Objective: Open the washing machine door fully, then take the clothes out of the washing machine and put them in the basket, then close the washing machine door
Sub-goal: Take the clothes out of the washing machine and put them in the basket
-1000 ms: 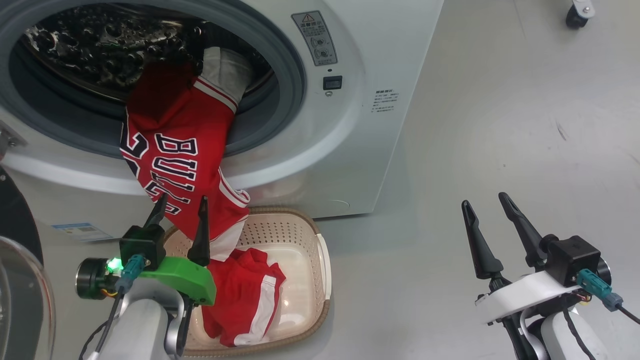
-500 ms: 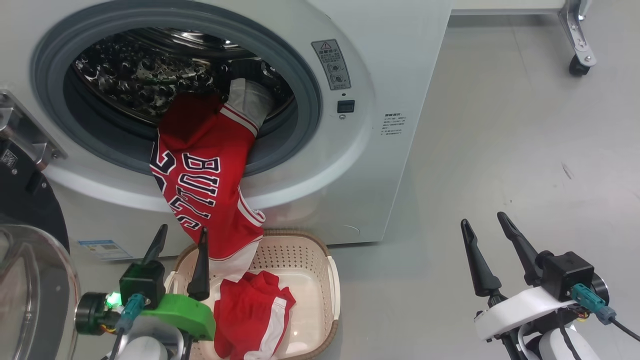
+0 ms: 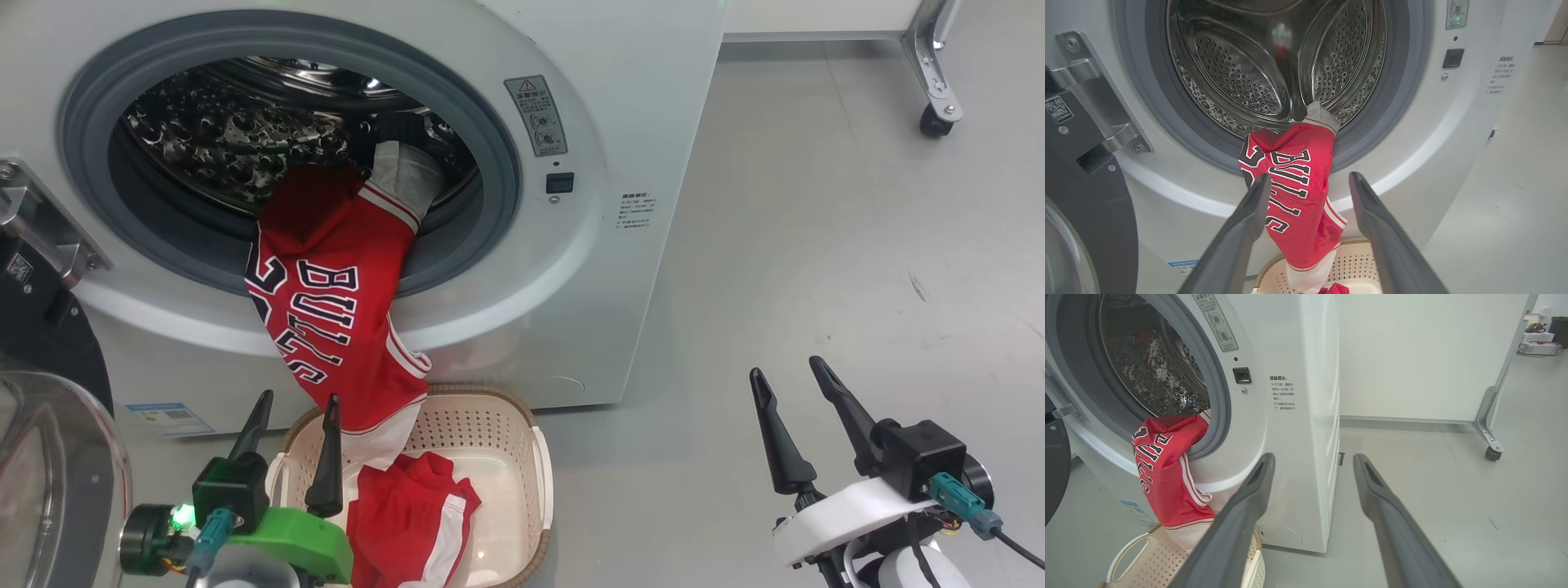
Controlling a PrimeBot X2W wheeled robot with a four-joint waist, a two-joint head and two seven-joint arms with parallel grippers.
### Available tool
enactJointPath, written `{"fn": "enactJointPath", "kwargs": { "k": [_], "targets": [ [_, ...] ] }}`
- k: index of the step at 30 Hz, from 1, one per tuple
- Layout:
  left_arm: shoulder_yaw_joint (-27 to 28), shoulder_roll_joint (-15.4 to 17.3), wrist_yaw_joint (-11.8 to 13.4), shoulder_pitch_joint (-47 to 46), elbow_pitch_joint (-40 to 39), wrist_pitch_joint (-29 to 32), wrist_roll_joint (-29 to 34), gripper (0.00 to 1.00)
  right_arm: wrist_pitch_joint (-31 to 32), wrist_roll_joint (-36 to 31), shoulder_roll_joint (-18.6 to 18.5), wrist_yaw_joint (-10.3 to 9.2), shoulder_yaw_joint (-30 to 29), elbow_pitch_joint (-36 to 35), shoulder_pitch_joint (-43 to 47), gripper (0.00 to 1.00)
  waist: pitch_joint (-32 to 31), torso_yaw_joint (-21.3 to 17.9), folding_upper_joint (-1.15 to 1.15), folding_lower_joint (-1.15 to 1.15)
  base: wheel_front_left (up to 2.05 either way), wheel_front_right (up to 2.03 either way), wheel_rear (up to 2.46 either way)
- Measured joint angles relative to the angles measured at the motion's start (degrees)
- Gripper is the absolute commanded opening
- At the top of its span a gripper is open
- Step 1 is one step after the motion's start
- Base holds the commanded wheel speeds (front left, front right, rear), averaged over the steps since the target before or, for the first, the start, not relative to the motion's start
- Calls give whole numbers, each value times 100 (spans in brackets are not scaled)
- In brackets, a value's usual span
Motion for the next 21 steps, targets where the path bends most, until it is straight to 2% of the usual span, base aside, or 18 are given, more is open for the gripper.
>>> {"fn": "enactJointPath", "kwargs": {
  "k": [21],
  "targets": [
    [-126,29,69,199,-657,478,18,100,120,-1,-43,-40,10,-310,63,100,260,7,0,0,0,0,0]
  ]
}}
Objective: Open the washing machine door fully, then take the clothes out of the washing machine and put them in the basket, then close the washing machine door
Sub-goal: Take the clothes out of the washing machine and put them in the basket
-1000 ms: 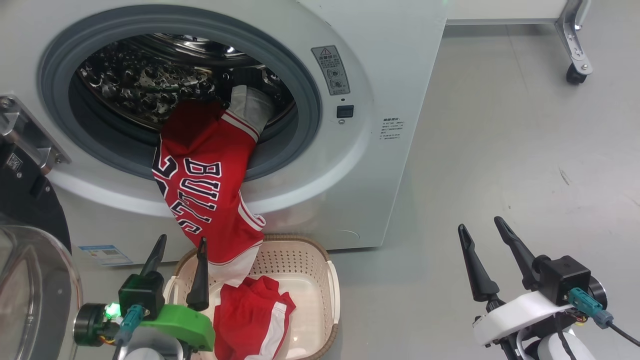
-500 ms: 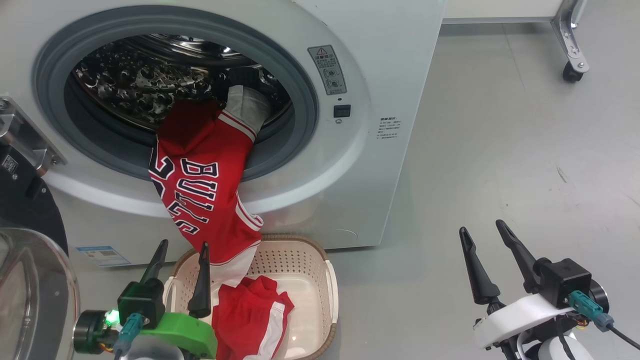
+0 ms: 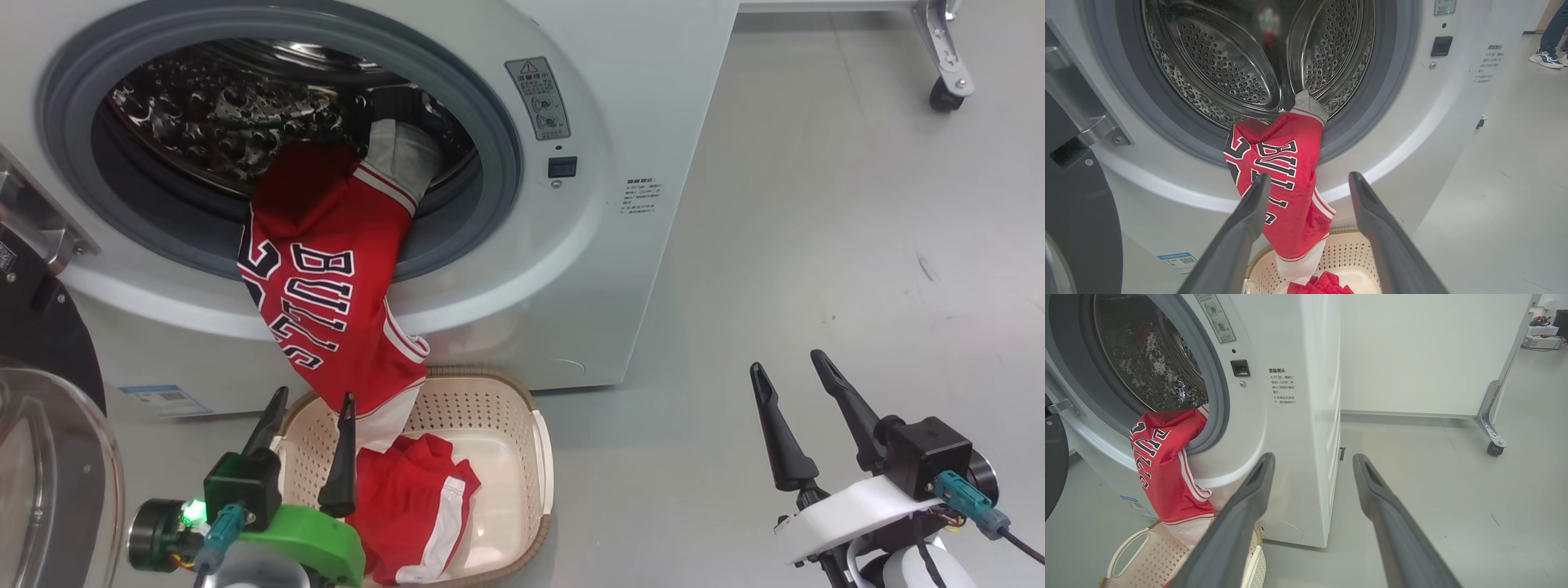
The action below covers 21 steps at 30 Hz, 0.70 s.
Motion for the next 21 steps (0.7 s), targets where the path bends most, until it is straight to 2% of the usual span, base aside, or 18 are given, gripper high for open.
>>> {"fn": "enactJointPath", "kwargs": {
  "k": [10,21],
  "targets": [
    [-85,23,-1,-140,77,358,12,100,69,-2,-30,9,55,-169,-56,100,340,-20,0,0,0,0,0],
    [-129,31,-36,-1051,658,901,40,100,123,-1,-34,60,69,-335,-304,100,894,-219,0,0,0,0,0]
  ]
}}
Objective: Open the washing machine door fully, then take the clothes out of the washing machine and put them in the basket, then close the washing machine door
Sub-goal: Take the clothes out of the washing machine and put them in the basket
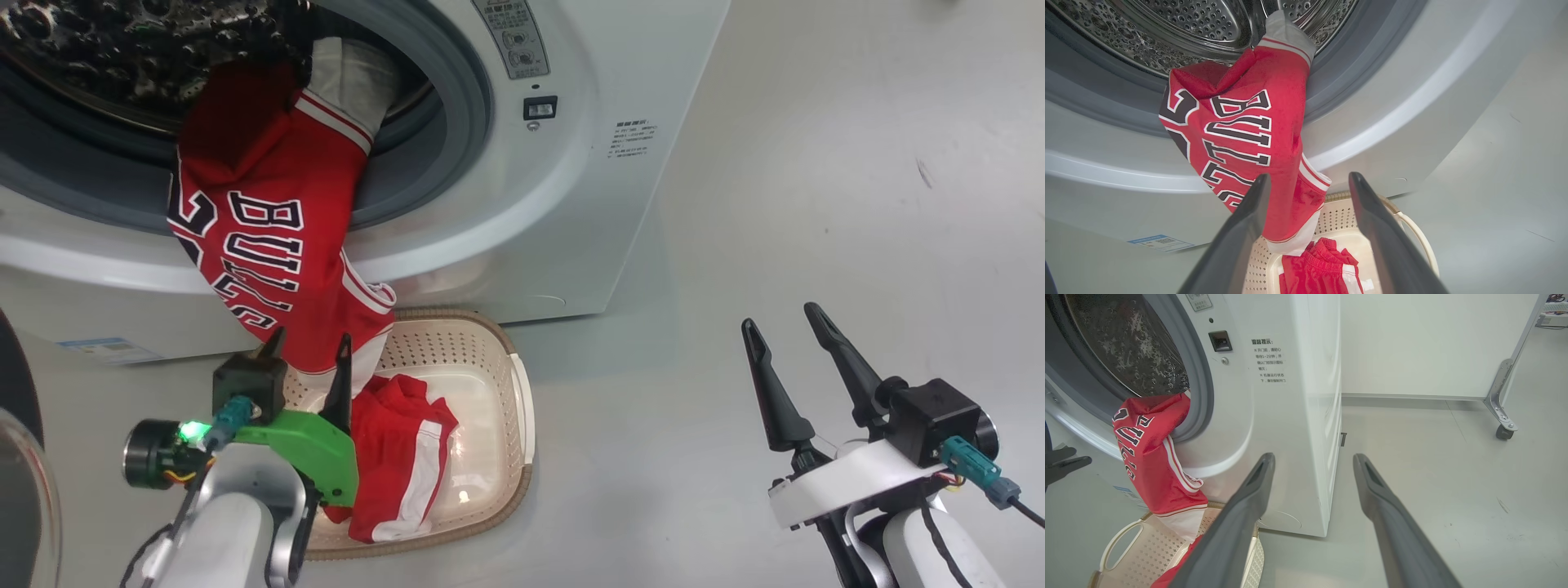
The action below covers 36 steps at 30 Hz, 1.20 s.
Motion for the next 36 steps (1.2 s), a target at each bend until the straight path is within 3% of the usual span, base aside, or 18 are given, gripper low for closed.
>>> {"fn": "enactJointPath", "kwargs": {
  "k": [22,23,25,36],
  "targets": [
    [1006,114,115,-1733,1717,457,-347,100,-202,87,149,151,44,181,-584,100,901,-724,0,0,0,0,0],
    [1025,121,135,-1778,1790,455,-346,73,-203,113,151,151,37,192,-600,100,917,-742,0,0,0,0,0],
    [1029,120,158,-1856,1918,449,-312,0,-209,122,151,152,34,224,-615,100,938,-767,0,0,0,0,0],
    [1084,-15,159,-1942,2326,42,-335,0,-328,130,151,153,-27,423,-620,100,870,-736,0,0,0,0,0]
  ]
}}
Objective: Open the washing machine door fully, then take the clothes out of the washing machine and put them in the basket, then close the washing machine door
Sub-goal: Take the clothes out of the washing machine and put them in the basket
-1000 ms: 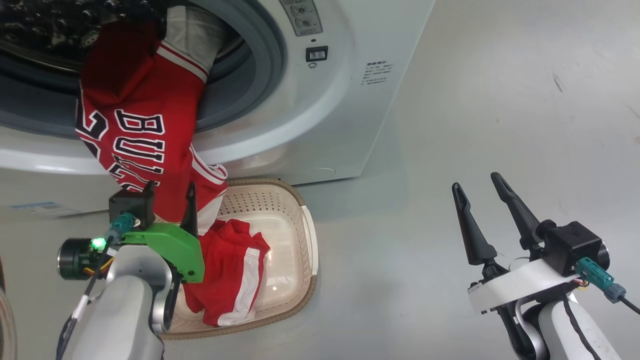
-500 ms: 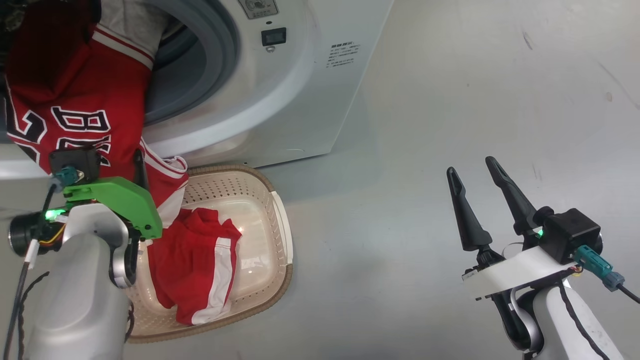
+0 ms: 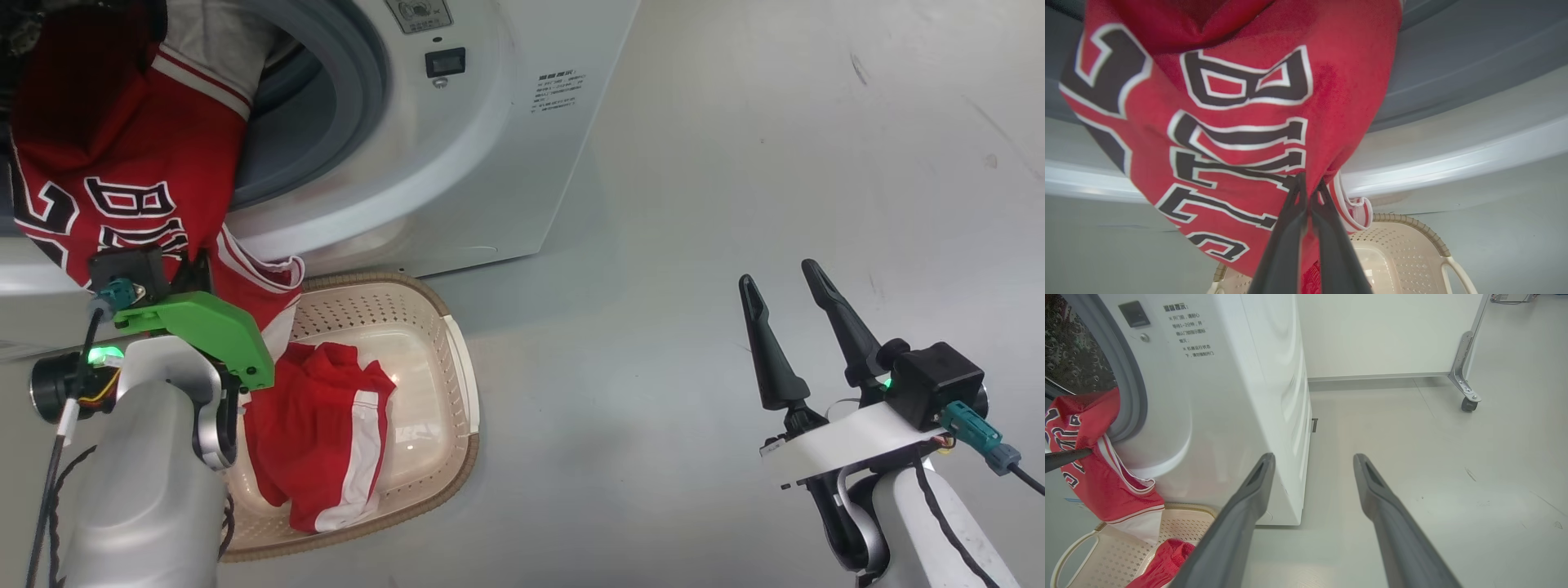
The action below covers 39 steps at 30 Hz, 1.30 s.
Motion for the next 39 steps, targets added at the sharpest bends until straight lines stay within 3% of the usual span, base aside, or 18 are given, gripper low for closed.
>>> {"fn": "enactJointPath", "kwargs": {
  "k": [16,32,39],
  "targets": [
    [-244,-212,-151,678,-569,-1569,-45,0,-59,40,-134,7,-85,180,32,100,-378,434,0,0,0,0,0],
    [-545,-250,-152,1272,-1886,-1606,56,0,-45,38,-191,-9,-70,267,326,100,-981,1033,0,0,0,0,0],
    [-740,-249,-152,1357,-3029,-1607,324,0,24,38,-194,-18,-63,227,410,100,-1210,1256,0,0,0,0,0]
  ]
}}
